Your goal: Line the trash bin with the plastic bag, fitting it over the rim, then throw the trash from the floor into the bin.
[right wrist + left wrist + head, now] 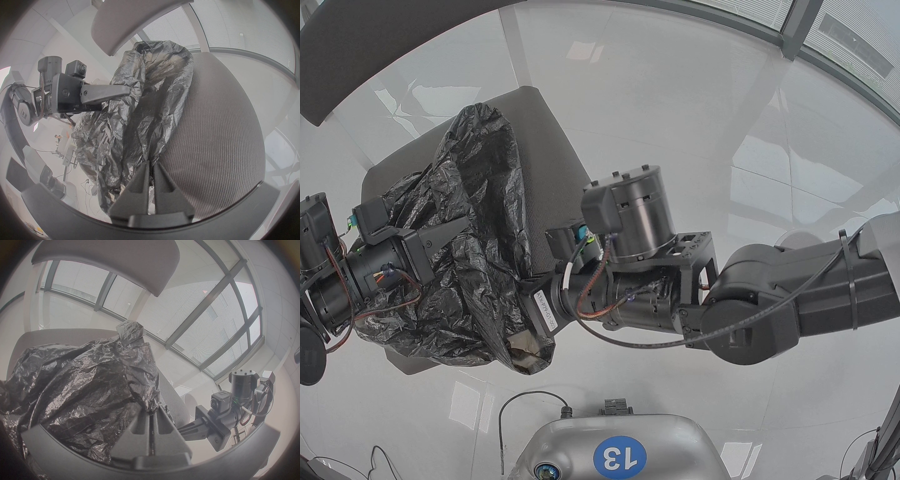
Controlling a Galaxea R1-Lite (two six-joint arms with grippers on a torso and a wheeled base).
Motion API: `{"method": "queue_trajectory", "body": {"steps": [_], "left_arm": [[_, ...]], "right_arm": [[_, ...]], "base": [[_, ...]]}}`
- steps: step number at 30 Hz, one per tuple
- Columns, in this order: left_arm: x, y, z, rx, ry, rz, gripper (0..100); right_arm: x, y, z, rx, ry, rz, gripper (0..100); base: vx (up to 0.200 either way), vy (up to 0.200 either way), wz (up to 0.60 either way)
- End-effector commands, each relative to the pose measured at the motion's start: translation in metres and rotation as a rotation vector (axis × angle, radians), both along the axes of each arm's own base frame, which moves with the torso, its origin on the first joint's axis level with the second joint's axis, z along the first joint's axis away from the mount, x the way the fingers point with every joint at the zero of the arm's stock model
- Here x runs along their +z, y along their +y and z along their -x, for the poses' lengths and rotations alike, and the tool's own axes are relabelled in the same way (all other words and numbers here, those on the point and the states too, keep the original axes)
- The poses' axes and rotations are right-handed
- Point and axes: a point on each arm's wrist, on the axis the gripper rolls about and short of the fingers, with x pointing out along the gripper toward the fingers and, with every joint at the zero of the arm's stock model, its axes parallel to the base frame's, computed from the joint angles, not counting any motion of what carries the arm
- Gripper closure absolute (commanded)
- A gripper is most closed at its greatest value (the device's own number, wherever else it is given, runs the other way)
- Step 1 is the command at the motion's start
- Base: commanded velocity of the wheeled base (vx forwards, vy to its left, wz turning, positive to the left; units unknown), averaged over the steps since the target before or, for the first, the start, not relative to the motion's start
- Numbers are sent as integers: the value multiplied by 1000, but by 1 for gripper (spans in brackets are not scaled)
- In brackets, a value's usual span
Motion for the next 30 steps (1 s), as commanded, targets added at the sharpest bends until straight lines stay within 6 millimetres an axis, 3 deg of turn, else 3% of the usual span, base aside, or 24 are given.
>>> {"method": "queue_trajectory", "body": {"steps": [1, 3, 4, 21, 22, 30], "left_arm": [[-1, 0, -1, -1, 4, 0, 100], [-1, 0, -1, -2, 4, 0, 100], [-1, -1, -1, -4, 4, 0, 100], [2, -1, -1, -7, -16, 5, 100], [2, -1, -1, -7, -18, 5, 100], [2, -2, -1, -10, -10, 15, 100]], "right_arm": [[2, 2, -2, -1, -11, -8, 100], [2, 2, -2, -1, -14, -4, 100], [0, 2, -2, -2, -12, 0, 0], [-12, 10, -2, 21, -26, 45, 0], [-12, 10, -2, 21, -27, 44, 100], [-10, 8, -2, 18, -27, 45, 100]], "base": [[0, 0, 0], [0, 0, 0], [0, 0, 0], [0, 0, 0], [0, 0, 0], [0, 0, 0]]}}
